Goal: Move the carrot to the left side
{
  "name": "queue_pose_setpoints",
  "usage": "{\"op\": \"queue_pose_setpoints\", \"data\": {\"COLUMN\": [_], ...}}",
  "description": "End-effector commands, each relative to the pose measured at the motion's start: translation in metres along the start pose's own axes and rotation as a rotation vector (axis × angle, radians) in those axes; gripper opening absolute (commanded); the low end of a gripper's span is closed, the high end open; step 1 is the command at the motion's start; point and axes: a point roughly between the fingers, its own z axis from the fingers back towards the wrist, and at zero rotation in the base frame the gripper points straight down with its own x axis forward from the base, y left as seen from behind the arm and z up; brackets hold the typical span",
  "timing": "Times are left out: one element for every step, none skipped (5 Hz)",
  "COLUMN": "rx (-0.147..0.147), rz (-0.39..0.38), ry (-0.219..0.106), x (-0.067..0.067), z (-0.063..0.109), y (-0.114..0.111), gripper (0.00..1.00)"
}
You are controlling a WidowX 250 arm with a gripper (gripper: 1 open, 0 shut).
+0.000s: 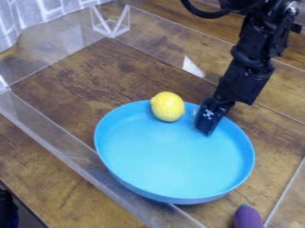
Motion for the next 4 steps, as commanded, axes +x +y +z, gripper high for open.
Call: {"op": "queue_pose_setpoints", "data": {"rx": [-0.049, -0.052, -0.064, -0.078], "rz": [0.032, 0.038, 0.083, 0.128], "ry": [0.006, 0.008, 0.005, 0.001], "x": [-0.015, -0.014, -0.013, -0.013], "z": [-0.013, -0.014, -0.015, -0.014], "y": [-0.002, -0.002, -0.009, -0.015], "gripper": [0.00, 0.00, 0.00, 0.00]}}
